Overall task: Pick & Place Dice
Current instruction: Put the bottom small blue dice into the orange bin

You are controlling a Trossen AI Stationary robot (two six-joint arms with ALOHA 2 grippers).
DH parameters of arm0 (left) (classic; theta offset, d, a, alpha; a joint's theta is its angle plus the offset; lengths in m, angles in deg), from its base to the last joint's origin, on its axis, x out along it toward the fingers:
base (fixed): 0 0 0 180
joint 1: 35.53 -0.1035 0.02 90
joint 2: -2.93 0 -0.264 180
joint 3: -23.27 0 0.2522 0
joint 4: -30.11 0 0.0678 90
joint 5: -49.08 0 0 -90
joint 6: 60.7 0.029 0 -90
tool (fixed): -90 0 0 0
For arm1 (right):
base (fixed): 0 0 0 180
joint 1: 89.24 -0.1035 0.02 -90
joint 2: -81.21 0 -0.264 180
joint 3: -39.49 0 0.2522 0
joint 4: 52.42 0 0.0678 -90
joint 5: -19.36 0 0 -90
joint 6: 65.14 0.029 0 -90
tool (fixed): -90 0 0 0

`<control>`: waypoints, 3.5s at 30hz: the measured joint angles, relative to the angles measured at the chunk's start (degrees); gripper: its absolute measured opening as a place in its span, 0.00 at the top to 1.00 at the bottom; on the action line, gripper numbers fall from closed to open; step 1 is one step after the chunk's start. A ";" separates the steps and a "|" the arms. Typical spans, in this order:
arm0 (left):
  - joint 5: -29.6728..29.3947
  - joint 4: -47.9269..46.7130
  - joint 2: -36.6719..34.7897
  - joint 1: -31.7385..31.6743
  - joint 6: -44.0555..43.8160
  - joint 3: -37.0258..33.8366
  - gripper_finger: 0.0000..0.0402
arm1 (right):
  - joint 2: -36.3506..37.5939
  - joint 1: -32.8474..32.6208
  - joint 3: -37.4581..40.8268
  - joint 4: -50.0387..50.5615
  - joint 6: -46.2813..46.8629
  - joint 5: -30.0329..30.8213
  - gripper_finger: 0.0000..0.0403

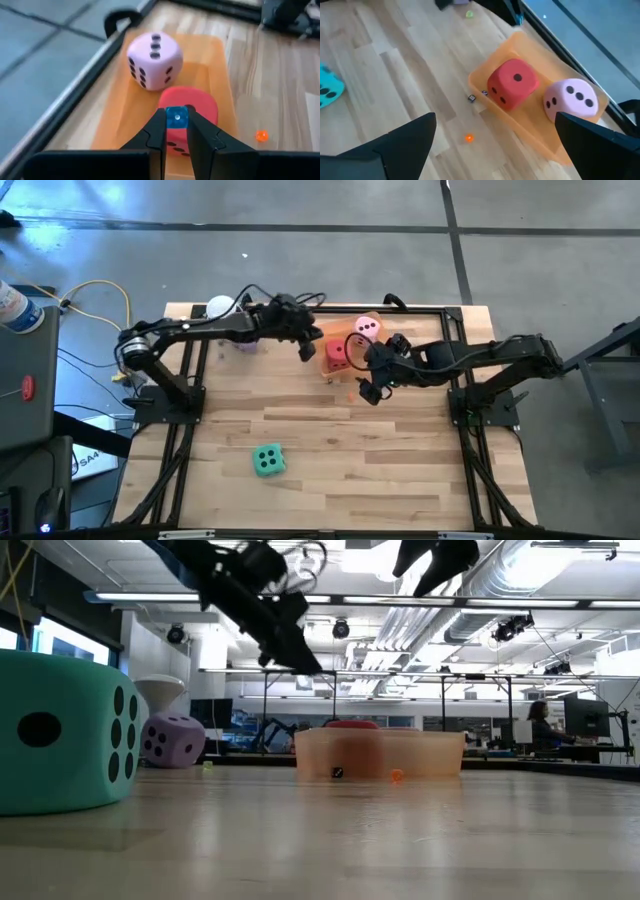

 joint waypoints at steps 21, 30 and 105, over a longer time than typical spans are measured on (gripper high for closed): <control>-2.73 0.31 12.23 -1.81 3.78 5.04 0.90 | 0.00 -0.91 0.00 -1.21 4.53 2.74 0.01; -4.42 2.33 13.58 -0.82 6.68 4.99 0.66 | 0.00 -0.91 0.00 -2.01 6.04 2.83 0.01; -2.69 1.39 16.18 4.10 23.80 4.95 0.45 | -0.59 -0.14 0.08 -0.07 9.03 7.03 0.01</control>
